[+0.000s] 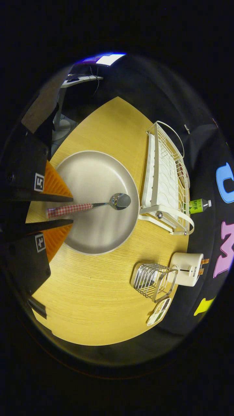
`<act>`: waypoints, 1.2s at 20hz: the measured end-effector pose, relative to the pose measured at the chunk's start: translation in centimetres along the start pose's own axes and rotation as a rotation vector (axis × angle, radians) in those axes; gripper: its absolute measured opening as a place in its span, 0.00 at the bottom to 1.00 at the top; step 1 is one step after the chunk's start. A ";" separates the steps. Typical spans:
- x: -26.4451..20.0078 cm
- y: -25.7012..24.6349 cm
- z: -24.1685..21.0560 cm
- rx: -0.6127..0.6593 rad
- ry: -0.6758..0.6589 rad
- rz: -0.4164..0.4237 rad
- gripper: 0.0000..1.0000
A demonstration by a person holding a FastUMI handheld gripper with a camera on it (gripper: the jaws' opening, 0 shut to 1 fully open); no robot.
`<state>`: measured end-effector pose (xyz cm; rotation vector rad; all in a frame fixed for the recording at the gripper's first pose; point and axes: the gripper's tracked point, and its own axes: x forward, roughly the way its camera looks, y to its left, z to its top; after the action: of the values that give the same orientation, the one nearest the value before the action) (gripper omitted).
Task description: Take the plate from the dish rack, then take the spoon from the basket and place it into the plate.
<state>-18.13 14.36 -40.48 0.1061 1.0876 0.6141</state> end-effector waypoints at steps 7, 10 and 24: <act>-3.1 0.2 4.8 0.010 -0.156 -0.019 0.92; -5.2 0.0 8.0 -0.009 -0.252 -0.051 0.99; -25.6 -0.6 27.1 -0.041 -0.795 -0.162 0.99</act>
<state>-2.91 6.36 -7.44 0.2034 0.3083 0.3867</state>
